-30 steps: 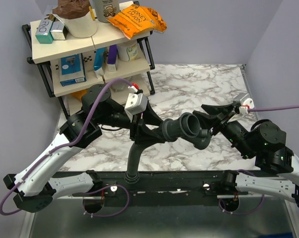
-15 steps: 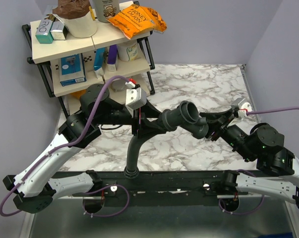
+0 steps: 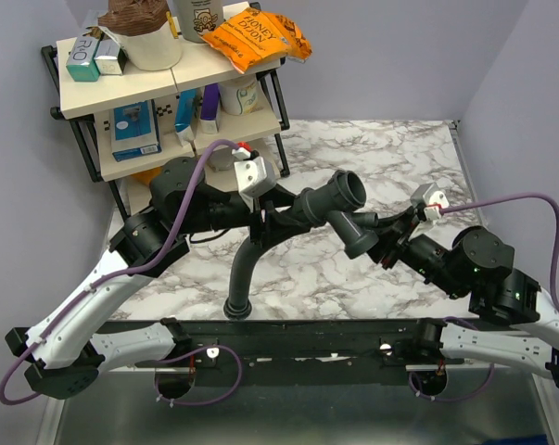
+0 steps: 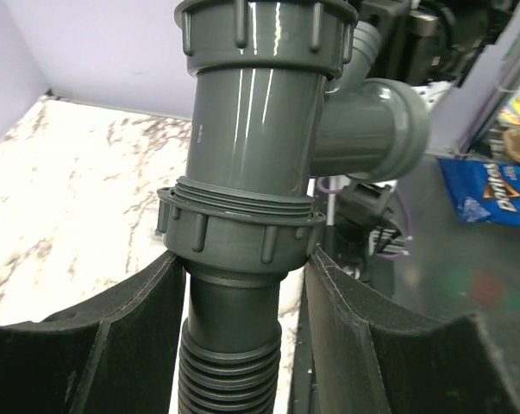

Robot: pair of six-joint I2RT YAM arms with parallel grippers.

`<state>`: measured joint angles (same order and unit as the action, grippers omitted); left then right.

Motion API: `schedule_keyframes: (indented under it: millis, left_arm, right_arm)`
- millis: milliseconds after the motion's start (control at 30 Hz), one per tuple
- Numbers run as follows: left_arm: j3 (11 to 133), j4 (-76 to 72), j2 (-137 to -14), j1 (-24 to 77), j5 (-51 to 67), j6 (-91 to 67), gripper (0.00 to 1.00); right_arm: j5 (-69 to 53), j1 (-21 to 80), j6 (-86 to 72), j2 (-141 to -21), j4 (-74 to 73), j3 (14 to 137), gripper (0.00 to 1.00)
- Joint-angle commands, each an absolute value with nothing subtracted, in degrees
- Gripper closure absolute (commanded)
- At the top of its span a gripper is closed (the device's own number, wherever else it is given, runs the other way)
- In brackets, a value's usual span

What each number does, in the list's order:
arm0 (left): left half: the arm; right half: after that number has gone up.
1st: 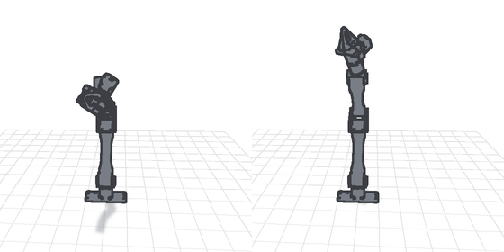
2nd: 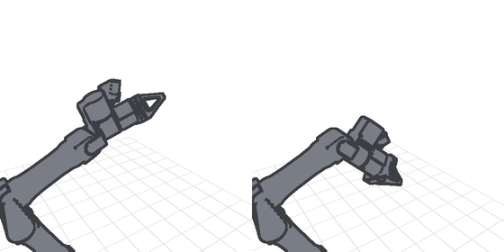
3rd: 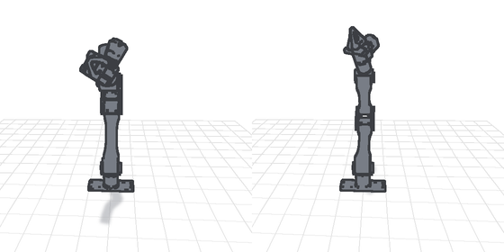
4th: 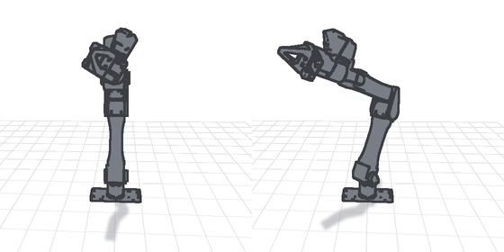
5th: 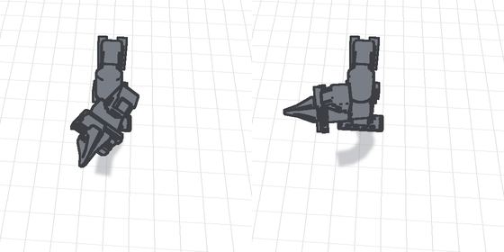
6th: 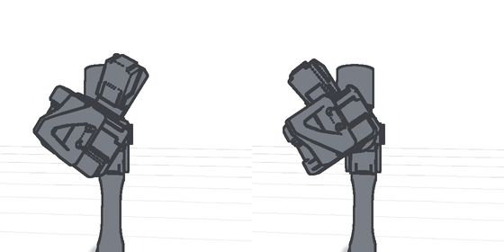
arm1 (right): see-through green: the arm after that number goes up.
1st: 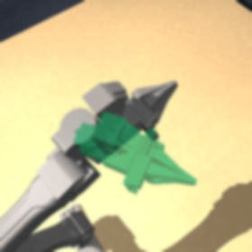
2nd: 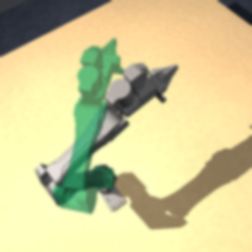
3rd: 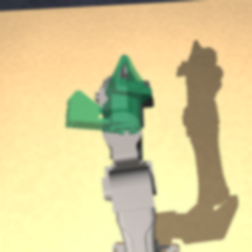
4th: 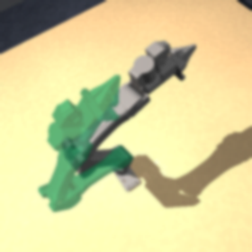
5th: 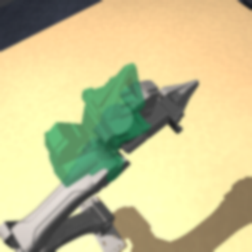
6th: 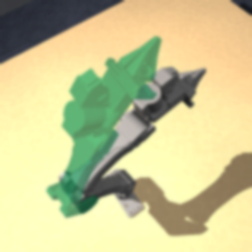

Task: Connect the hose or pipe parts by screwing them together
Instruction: Install the adaptor on the pipeline.

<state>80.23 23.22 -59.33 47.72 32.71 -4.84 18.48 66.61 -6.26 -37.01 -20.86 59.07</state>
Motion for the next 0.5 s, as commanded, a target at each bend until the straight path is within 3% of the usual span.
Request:
schedule_keyframes:
  millis: [0,467]
  left_arm:
    - [79.98,21.97,-59.41,47.46,25.49,-2.2,1.0]
    - [78.4,24.08,-60.47,47.55,21.01,2.46,1.0]
  right_arm:
    - [11.87,66.45,-6.94,-38.49,-20.74,60.29,0.72]
    - [3.17,66.8,-7.03,-43.5,-17.49,65.83,0.74]
